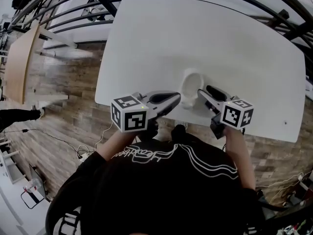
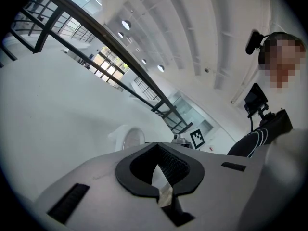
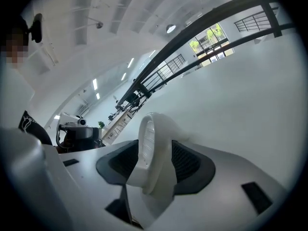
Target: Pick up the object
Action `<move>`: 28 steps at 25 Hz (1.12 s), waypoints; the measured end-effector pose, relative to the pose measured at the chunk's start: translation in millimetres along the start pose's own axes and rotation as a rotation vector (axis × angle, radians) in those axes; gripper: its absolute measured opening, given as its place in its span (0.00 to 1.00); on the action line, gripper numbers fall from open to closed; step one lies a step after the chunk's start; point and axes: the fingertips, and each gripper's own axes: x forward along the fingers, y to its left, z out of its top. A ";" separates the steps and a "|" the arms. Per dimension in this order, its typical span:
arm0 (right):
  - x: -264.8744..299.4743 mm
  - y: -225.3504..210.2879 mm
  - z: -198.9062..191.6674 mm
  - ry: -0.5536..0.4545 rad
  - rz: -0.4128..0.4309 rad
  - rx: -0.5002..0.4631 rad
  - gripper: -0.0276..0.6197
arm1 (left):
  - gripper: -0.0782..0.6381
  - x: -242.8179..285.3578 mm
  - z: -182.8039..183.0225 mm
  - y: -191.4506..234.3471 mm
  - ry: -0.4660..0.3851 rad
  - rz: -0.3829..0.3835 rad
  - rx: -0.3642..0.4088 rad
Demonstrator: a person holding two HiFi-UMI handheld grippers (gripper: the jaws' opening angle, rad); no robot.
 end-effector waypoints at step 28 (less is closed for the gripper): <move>42.4 -12.5 -15.7 0.174 0.015 0.116 0.30 | 0.12 -18.4 -6.6 23.9 -0.019 0.041 -0.034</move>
